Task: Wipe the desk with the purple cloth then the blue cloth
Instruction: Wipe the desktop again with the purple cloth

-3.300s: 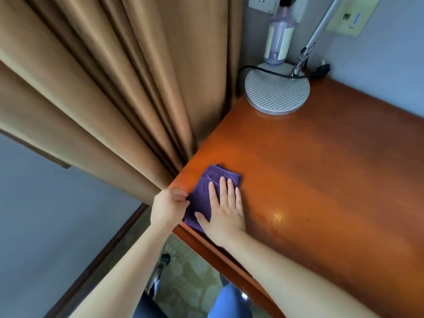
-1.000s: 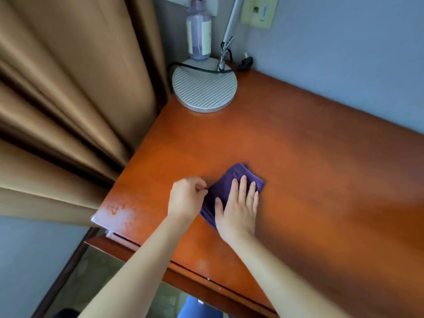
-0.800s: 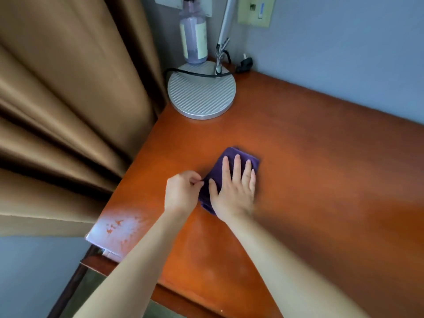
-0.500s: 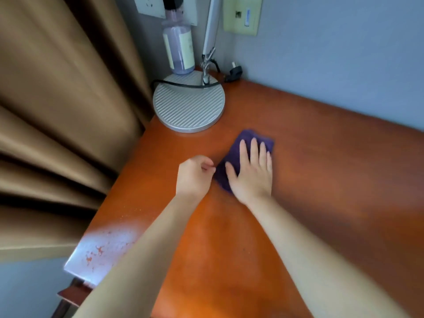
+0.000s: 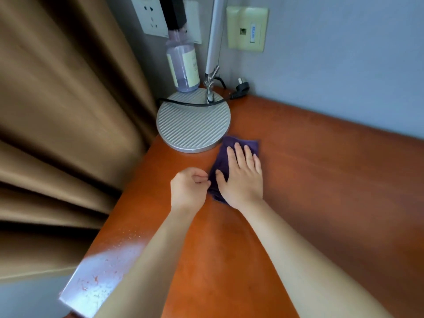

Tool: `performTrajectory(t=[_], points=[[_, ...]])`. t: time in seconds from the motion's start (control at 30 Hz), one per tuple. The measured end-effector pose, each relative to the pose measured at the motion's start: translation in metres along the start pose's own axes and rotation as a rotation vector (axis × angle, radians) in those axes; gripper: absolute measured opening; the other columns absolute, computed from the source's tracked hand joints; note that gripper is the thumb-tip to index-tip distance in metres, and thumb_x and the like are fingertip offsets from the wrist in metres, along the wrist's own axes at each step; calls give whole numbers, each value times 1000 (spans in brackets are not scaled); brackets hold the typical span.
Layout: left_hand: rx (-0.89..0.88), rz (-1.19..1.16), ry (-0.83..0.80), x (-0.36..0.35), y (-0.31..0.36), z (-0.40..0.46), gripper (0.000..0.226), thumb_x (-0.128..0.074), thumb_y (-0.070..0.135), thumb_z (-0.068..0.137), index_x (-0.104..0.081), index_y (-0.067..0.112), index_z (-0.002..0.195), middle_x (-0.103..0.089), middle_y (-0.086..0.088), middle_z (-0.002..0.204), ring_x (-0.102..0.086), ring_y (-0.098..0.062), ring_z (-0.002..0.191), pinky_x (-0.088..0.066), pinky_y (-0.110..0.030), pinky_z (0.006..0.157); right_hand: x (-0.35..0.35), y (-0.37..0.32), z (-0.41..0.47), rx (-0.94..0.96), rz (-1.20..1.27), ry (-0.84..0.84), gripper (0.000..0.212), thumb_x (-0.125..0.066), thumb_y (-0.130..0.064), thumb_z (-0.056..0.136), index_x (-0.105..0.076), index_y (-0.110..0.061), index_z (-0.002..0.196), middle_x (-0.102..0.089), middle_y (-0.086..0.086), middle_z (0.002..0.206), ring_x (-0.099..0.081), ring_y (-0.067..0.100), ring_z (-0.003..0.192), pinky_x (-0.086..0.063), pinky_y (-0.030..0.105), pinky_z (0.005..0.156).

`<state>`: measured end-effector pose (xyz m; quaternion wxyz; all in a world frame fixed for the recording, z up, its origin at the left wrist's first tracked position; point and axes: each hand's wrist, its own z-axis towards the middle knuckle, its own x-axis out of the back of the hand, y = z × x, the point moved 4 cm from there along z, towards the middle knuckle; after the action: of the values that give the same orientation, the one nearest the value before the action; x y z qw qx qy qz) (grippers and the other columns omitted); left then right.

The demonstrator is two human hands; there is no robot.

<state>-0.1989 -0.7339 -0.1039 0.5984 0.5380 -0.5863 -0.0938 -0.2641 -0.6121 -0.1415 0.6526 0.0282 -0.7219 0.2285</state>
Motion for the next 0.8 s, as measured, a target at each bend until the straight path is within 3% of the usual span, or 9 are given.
performTrajectory(t=[0.13, 0.27, 0.4, 0.6, 0.73, 0.8], points=[[48, 51, 52, 35, -28, -2, 19, -68, 1, 81, -66, 17, 90, -66, 11, 77, -59, 1, 74, -47, -15, 66, -9, -44, -25, 87, 46, -44, 78, -15, -52, 83, -23, -16, 152, -17, 4, 160, -9, 23, 148, -1, 39, 119], [113, 57, 125, 70, -58, -4, 21, -68, -1, 78, -64, 19, 80, -69, 9, 76, -65, -13, 80, -55, -32, 79, -21, -93, -23, 226, 50, -83, 69, -37, -44, 91, -24, -15, 152, -18, 5, 160, -9, 24, 148, 1, 39, 118], [150, 14, 172, 84, -69, 4, 14, -69, 1, 79, -65, 12, 86, -72, 2, 80, -66, -15, 81, -54, -32, 79, -23, -109, -8, 328, 25, -110, 68, -40, -44, 95, -20, -16, 153, -14, 5, 161, -5, 22, 148, 5, 35, 118], [60, 2, 58, 44, -36, 6, 18, -72, 7, 79, -58, 18, 78, -67, 6, 78, -63, -13, 76, -51, -27, 65, -6, -37, -14, 75, 9, -8, 77, -24, -61, 89, -26, -16, 151, -19, 4, 160, -11, 22, 148, -7, 36, 119], [1, 7, 27, 17, -13, 4, 24, -69, 6, 82, -50, 18, 75, -65, 1, 78, -60, -12, 72, -45, -21, 57, 3, -4, -6, -40, -12, -52, 73, -33, -57, 94, -18, -17, 153, -11, 3, 161, -3, 21, 148, -2, 35, 119], [53, -15, 69, 21, -14, 4, 20, -68, 5, 82, -51, 15, 83, -63, 1, 79, -58, -9, 71, -44, -19, 56, 3, -20, -6, 5, -9, -35, 73, -25, -54, 90, -21, -16, 152, -13, 4, 161, -5, 22, 148, -1, 36, 119]])
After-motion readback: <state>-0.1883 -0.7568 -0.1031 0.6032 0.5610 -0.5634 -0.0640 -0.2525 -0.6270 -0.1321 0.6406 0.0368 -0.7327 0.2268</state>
